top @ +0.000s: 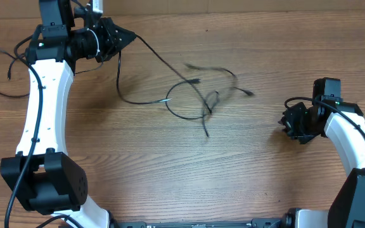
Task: Untangle cables
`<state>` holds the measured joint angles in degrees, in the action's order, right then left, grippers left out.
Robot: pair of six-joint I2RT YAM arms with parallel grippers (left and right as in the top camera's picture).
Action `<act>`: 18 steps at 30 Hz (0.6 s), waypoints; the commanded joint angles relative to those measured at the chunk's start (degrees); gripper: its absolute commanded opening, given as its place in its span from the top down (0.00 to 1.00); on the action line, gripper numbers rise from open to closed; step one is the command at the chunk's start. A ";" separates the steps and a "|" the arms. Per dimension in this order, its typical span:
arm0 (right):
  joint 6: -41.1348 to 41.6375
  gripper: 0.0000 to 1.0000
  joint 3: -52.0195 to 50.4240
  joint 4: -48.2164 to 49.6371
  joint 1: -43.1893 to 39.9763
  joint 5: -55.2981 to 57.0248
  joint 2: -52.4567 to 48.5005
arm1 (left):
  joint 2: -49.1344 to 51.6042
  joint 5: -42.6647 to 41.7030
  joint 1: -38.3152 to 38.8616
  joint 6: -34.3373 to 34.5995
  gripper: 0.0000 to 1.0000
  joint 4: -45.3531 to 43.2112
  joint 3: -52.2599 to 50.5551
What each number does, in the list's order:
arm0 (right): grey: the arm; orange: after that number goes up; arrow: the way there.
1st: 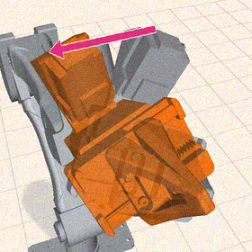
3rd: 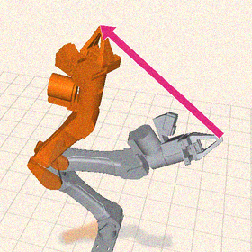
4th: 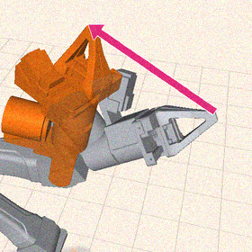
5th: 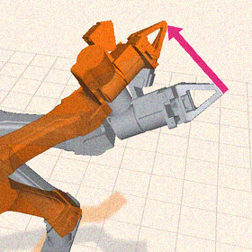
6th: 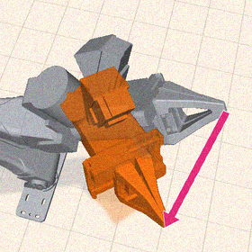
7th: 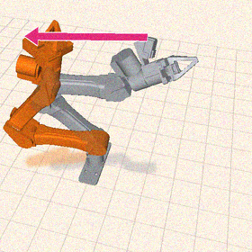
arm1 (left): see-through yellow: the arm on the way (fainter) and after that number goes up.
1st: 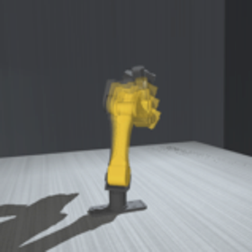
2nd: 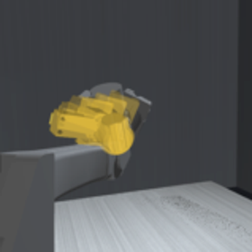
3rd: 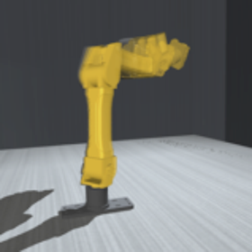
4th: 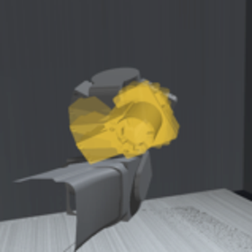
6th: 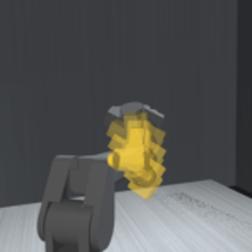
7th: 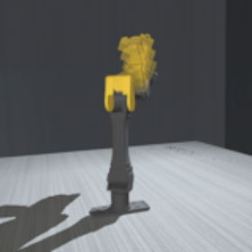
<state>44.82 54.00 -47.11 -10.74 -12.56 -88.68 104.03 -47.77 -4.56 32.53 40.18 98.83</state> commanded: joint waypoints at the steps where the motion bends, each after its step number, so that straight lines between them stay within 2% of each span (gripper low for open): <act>1: -0.35 0.77 -0.37 0.15 0.11 4.98 -0.37 | -1.84 -1.18 -0.04 -1.70 0.96 -0.39 1.42; 3: -0.37 0.74 -0.37 -0.20 0.13 3.28 -0.37 | -1.81 -2.62 0.04 -1.70 0.96 -0.28 1.42; 6: -1.46 0.70 -0.37 -0.35 0.74 -5.75 -0.37 | -1.81 -2.89 0.57 -1.70 0.96 0.39 1.42; 10: -11.06 0.56 -0.37 3.04 4.35 -17.09 -0.37 | -1.81 -0.90 2.21 -1.68 0.96 1.84 1.42; 12: -12.37 0.47 -0.37 4.87 8.04 -17.53 -0.37 | -1.81 2.78 3.76 -1.66 0.96 2.84 1.42; 16: -12.35 0.42 -0.37 9.81 15.61 -17.59 -0.39 | -1.81 8.63 6.27 -1.66 0.96 5.18 1.42; 18: -12.37 0.34 -0.37 13.25 19.71 -17.38 -0.39 | -1.81 11.06 7.28 -1.66 0.96 6.25 1.42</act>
<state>34.35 53.98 -36.10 4.62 -28.03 -88.68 104.03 -42.09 1.30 32.36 45.58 98.85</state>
